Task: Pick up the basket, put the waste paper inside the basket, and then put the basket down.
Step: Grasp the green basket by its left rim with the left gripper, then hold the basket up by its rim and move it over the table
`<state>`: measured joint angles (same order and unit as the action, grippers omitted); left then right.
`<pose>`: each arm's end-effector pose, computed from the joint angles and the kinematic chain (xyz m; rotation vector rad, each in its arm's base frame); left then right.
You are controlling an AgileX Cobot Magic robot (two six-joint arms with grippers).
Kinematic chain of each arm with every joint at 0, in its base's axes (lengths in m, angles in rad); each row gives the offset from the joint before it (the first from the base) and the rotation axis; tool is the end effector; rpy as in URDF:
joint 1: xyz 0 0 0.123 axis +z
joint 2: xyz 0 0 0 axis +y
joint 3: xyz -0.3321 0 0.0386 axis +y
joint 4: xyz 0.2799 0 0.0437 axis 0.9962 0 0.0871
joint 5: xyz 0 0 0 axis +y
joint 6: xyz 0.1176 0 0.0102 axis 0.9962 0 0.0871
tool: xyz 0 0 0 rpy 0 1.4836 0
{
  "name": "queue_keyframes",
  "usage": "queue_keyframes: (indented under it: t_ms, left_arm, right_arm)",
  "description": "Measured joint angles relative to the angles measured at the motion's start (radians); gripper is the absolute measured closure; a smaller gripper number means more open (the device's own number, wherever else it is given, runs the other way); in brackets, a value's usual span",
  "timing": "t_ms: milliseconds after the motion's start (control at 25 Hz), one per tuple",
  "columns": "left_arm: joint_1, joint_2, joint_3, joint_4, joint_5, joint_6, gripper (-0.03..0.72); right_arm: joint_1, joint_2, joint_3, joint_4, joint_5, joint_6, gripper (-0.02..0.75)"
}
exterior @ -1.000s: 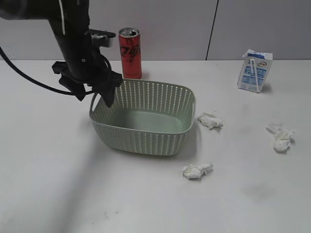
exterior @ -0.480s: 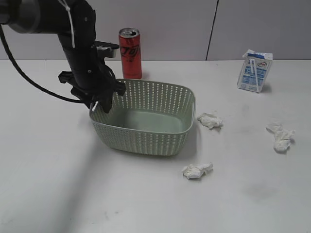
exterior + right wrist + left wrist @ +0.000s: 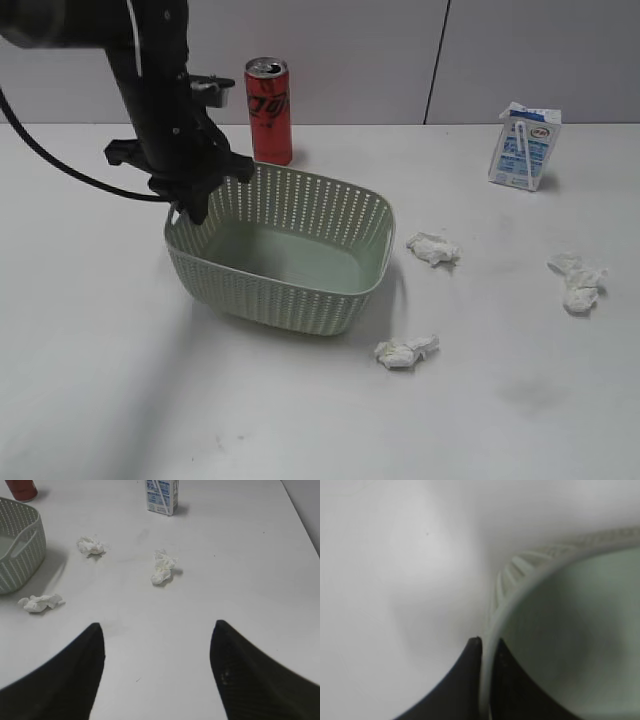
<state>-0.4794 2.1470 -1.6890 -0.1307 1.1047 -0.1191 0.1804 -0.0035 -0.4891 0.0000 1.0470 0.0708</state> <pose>0.4330 -0.2406 0.1792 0.4707 3.0419 -0.2193 -0.0009 -0.0002 0.2781 -0.1118 2.0386 0.1574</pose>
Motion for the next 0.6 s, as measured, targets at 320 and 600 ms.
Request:
queue_keyframes:
  t_ms: [320, 600]
  left_arm:
    - [0.002, -0.209, 0.075, -0.037, -0.014, -0.084, 0.688]
    - [0.024, -0.235, 0.149, -0.045, -0.033, -0.17, 0.688]
  right_arm:
    - [0.0, 0.0, 0.0, -0.01, -0.001, 0.0, 0.238]
    - [0.0, 0.168, -0.025, -0.026, -0.076, 0.013, 0.238]
